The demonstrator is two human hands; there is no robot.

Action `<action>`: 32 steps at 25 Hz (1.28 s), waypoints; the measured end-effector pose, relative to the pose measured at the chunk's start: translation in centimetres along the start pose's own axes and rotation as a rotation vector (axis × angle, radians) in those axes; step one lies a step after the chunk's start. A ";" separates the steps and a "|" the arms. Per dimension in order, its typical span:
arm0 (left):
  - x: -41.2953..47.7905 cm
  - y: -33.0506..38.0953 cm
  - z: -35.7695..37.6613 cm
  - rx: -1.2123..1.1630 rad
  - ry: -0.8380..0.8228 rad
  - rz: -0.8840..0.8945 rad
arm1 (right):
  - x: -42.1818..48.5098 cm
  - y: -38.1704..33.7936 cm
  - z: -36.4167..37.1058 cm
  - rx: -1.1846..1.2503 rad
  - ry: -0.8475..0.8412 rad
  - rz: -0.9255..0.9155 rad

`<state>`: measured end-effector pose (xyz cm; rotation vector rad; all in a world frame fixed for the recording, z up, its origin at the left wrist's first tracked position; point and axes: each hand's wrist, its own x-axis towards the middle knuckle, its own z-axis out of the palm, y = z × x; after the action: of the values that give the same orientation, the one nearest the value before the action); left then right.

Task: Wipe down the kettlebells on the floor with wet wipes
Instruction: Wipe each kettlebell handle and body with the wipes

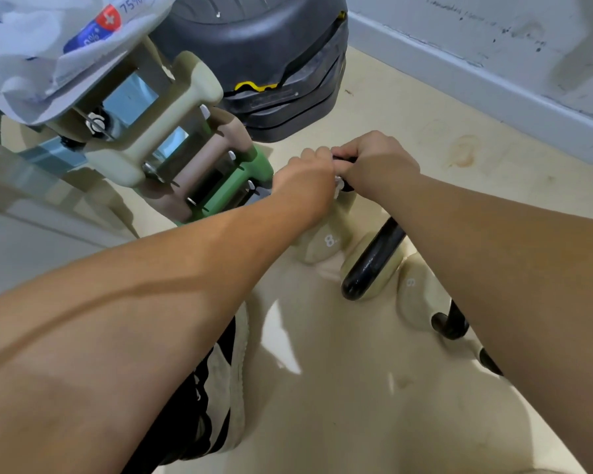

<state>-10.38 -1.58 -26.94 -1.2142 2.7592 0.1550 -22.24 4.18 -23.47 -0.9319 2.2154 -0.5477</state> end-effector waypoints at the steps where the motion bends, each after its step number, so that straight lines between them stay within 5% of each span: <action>1: 0.2 0.3 0.0 0.003 0.012 0.019 | 0.0 0.2 -0.1 0.016 0.001 0.005; 8: -7.8 -4.6 1.5 -0.246 0.138 0.001 | -0.2 0.8 -1.5 -0.015 -0.085 -0.026; 11: -9.5 -3.3 2.3 -0.141 0.156 0.023 | -0.3 1.7 -1.8 -0.038 -0.114 -0.023; 14: -7.3 -1.0 1.3 -0.036 0.032 -0.036 | -0.8 2.3 -1.5 0.011 -0.098 -0.017; 19: -1.6 2.5 -1.5 -0.185 -0.218 -0.030 | 0.0 2.5 -1.1 0.053 -0.076 0.006; 26: -10.4 -3.2 1.5 -0.419 0.037 0.000 | -1.0 2.4 -1.4 -0.048 -0.104 -0.063; 32: -13.9 -4.5 2.6 -0.433 -0.044 -0.140 | -2.9 1.8 -1.3 -0.260 -0.098 -0.207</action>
<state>2.50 5.86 -27.62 -1.4684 2.6700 0.7872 -22.45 7.66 -22.40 -1.3044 2.1483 -0.3014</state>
